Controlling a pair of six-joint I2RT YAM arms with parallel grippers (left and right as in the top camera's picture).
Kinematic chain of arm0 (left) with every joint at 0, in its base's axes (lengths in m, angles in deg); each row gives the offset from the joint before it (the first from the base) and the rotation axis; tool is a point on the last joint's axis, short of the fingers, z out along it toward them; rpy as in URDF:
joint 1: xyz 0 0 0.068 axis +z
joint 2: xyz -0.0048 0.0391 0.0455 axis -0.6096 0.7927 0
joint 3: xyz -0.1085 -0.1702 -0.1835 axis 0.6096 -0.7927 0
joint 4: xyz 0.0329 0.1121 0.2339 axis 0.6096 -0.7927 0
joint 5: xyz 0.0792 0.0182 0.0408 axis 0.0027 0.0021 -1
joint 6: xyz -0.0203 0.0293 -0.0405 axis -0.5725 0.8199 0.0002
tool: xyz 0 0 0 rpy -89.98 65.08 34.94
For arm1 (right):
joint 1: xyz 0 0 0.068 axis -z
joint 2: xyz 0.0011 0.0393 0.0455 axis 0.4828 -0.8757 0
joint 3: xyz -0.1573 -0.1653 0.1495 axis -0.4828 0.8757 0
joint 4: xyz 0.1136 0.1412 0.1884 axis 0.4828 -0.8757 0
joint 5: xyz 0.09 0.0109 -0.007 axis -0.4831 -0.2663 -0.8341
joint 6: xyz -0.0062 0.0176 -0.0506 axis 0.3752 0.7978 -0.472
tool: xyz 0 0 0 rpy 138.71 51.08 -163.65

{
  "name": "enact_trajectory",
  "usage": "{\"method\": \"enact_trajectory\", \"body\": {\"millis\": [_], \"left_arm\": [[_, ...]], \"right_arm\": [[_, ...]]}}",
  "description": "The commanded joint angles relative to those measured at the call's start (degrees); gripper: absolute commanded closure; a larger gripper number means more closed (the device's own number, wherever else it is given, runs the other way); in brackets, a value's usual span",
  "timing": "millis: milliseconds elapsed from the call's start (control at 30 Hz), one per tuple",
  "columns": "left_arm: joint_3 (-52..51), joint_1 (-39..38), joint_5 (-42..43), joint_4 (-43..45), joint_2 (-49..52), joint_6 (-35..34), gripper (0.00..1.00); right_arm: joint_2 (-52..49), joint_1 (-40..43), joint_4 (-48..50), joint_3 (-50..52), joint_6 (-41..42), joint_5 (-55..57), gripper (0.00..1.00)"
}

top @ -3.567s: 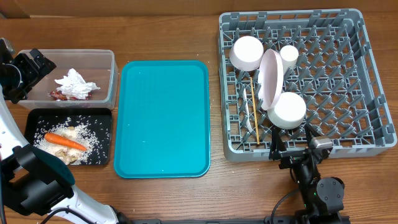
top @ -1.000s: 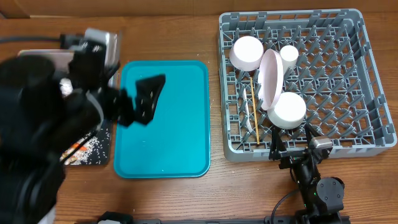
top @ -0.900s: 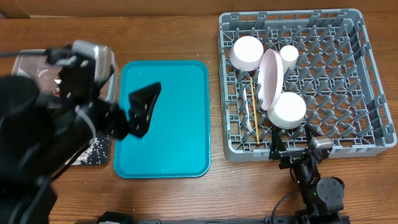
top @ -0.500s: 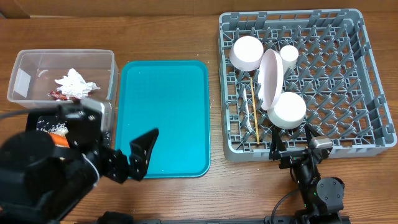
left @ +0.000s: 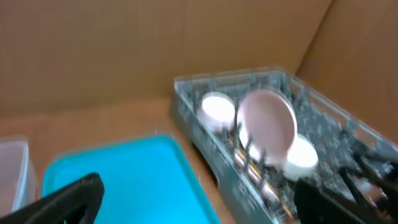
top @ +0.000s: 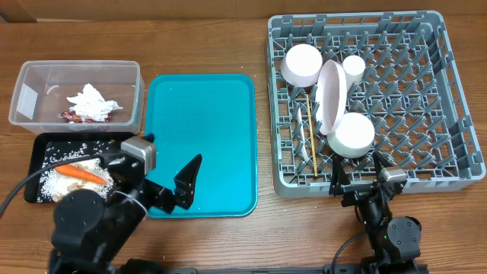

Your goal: Sort waste into correct bins and load items into the dishwasher rack

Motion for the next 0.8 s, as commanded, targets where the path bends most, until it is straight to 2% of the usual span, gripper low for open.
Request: {"method": "enact_trajectory", "body": {"millis": [0, 233, 333, 767], "left_arm": [[-9.55, -0.33, -0.55, 9.66, -4.37, 0.04, 0.0], [-27.12, -0.33, -1.2, 28.96, -11.56, 0.04, 0.0], [-33.42, -0.33, -1.2, 33.64, -14.73, 0.02, 0.0], [-46.73, -0.31, -6.1, 34.86, -24.35, 0.04, 0.0]], "right_arm": [[0.61, 0.22, 0.35, 0.59, -0.22, -0.31, 0.0], [0.61, 0.22, 0.35, 0.59, -0.22, -0.31, 0.0], [0.61, 0.22, 0.35, 0.59, -0.22, -0.31, 0.0], [0.61, 0.22, 0.35, 0.59, -0.22, -0.31, 0.0]]}}
